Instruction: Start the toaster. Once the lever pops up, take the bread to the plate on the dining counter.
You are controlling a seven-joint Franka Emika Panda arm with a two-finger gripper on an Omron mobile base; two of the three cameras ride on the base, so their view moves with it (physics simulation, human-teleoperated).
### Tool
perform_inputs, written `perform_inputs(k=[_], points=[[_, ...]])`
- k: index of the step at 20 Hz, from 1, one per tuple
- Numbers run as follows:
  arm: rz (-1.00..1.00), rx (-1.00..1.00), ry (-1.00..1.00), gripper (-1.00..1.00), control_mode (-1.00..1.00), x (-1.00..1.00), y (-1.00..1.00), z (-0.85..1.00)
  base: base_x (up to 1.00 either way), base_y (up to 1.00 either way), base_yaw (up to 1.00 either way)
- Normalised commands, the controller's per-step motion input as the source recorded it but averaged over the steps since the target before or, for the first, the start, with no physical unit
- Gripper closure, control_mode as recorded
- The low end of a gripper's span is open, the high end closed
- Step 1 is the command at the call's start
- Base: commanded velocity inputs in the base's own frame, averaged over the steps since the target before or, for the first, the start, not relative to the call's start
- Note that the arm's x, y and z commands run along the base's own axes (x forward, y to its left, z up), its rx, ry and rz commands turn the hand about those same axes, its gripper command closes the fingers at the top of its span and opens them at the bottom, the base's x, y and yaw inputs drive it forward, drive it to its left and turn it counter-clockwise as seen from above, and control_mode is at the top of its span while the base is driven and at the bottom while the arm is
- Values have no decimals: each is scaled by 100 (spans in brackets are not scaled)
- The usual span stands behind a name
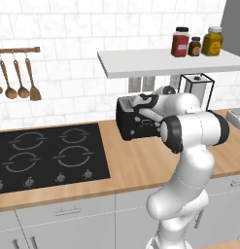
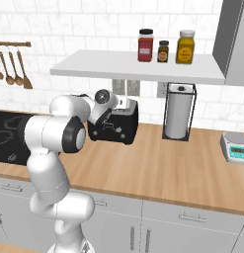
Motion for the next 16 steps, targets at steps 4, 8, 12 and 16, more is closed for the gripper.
perform_inputs(k=[4, 8, 12, 16], points=[[0, 0, 0, -100, -100, 0, 0, 0, 0, 0, 0], [0, 0, 0, -100, -100, 0, 0, 0, 0, 0, 0], [0, 0, 0, -100, -100, 0, 0, 0, 0, 0, 0], [0, 0, 0, -100, -100, 0, 0, 0, 0, 0, 0]])
